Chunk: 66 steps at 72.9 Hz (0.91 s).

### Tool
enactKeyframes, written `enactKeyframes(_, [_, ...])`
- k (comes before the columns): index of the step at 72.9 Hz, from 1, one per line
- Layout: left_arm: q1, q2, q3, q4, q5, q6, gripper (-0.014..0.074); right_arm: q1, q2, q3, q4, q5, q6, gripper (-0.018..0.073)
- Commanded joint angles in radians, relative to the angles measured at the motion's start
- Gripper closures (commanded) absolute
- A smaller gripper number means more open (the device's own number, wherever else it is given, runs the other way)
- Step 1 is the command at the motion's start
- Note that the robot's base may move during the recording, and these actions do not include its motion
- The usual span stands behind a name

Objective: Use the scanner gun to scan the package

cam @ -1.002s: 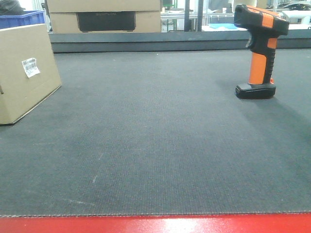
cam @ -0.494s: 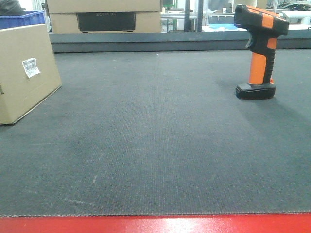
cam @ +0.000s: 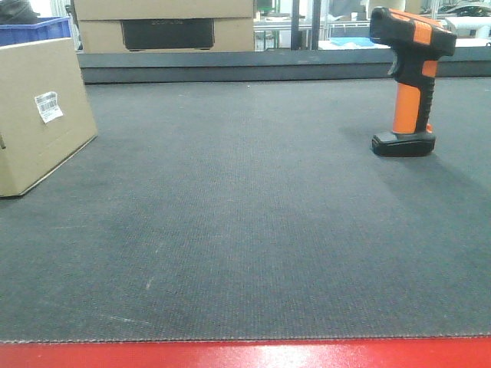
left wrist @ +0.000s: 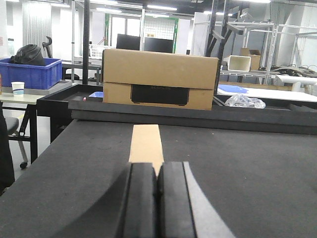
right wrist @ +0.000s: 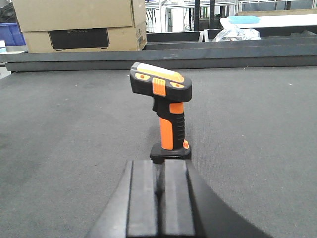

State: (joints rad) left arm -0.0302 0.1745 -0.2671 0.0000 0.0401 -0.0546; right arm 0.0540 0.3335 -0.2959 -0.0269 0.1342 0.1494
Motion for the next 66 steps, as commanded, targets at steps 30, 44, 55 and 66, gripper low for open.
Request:
enactKeyframes(30, [-0.003,-0.004,0.001,0.0,-0.01,0.002,0.0708,-0.071,-0.181,0.246,0.064,-0.18,-0.18,0.0727])
enactKeyframes(44, [-0.003,-0.004,0.001,0.0,-0.01,0.002,0.0708,-0.1,-0.258,0.296,0.064,-0.186,-0.18,0.0727])
enactKeyframes(55, [-0.003,-0.004,0.001,0.0,-0.01,0.002,0.0708,-0.1,-0.333,0.296,0.056,-0.142,-0.18,0.0727])
enactKeyframes(66, [-0.003,-0.004,0.001,0.0,-0.012,0.002,0.0708,-0.1,-0.333,0.296,0.056,-0.142,-0.18,0.0727])
